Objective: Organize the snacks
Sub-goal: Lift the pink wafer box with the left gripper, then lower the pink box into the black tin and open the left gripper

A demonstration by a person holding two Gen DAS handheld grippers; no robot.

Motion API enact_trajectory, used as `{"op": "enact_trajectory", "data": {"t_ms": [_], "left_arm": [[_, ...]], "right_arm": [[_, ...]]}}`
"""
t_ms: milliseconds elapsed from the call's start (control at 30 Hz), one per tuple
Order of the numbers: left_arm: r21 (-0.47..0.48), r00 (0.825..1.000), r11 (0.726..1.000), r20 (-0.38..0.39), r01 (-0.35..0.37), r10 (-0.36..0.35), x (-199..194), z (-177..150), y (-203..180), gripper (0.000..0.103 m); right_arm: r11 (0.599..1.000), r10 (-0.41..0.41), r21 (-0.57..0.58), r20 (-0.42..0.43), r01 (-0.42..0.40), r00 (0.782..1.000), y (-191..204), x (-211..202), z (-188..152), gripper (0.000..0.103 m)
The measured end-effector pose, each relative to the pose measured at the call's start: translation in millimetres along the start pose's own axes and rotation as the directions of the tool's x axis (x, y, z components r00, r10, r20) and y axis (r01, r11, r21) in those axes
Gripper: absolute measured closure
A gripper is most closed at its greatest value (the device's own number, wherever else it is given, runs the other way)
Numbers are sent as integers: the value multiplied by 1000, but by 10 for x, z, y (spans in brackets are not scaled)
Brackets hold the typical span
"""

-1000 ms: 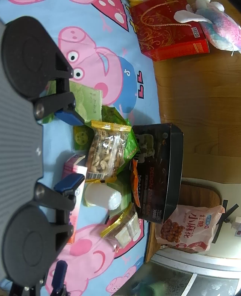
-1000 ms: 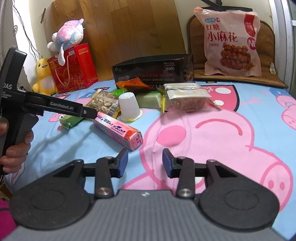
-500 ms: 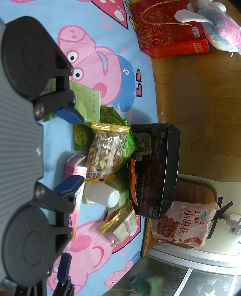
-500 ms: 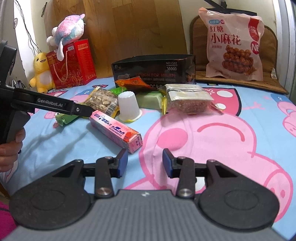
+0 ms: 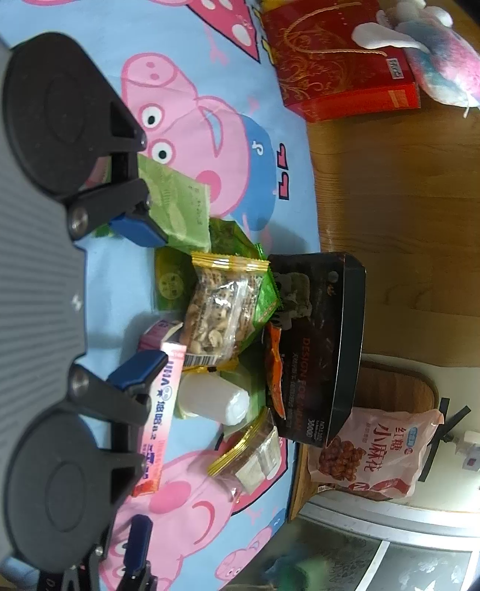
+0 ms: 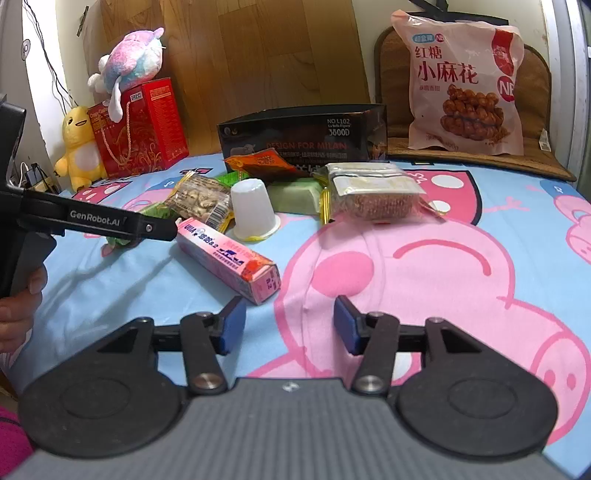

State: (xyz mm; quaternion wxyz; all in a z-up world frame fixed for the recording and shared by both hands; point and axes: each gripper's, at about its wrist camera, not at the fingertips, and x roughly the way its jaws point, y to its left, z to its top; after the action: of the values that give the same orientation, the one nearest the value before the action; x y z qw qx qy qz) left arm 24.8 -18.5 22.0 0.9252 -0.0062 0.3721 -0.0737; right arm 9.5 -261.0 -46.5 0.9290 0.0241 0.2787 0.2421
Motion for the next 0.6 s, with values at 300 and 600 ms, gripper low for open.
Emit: {"op": "enact_trajectory", "data": {"t_ms": [300, 600], "left_arm": [[-31, 996, 996, 25, 85, -84, -67, 53, 146, 42], [-10, 986, 986, -22, 165, -165, 98, 128, -7, 49]], "right_arm": [[999, -7, -36, 3, 7, 1000, 62, -7, -6, 46], [997, -4, -73, 20, 5, 1000, 152, 10, -13, 48]]}}
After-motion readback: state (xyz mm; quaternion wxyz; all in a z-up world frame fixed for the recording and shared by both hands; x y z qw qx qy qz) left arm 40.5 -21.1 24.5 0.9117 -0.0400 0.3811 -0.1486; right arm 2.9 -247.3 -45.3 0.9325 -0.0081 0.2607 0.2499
